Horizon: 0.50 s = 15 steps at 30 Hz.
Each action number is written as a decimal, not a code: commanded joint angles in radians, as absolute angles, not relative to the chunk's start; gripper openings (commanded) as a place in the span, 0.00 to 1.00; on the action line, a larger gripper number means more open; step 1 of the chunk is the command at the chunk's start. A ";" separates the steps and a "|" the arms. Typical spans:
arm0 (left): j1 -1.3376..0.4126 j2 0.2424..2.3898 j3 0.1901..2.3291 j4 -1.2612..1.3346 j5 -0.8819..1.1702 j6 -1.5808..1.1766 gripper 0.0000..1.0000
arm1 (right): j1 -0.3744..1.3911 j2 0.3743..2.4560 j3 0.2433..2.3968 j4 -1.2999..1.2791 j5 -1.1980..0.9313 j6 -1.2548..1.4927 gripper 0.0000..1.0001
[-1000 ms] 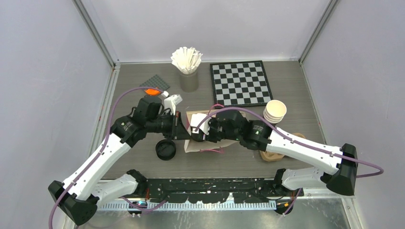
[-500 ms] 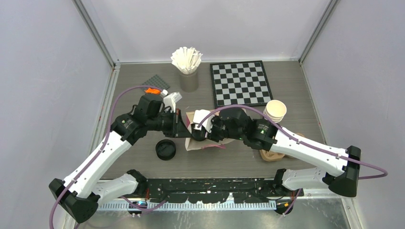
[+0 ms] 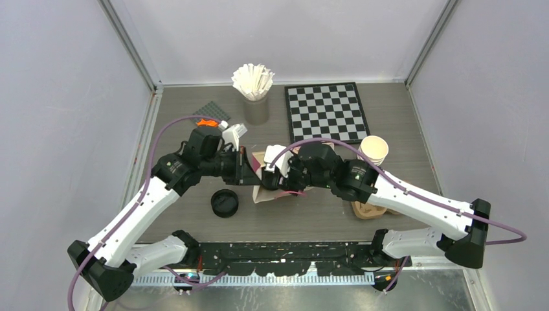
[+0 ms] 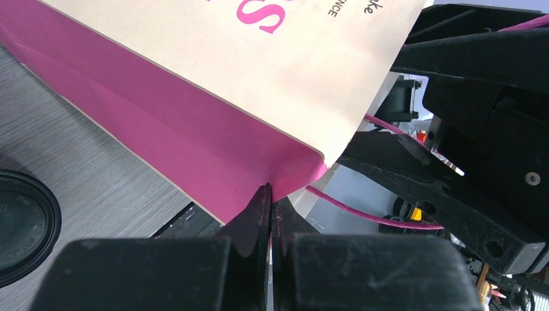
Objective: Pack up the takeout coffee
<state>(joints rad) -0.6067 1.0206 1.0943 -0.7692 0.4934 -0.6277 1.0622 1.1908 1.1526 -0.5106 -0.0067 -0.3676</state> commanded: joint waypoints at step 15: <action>-0.588 1.021 1.137 -0.754 0.477 -0.670 0.00 | 1.008 1.112 1.183 -0.543 0.048 -0.238 0.67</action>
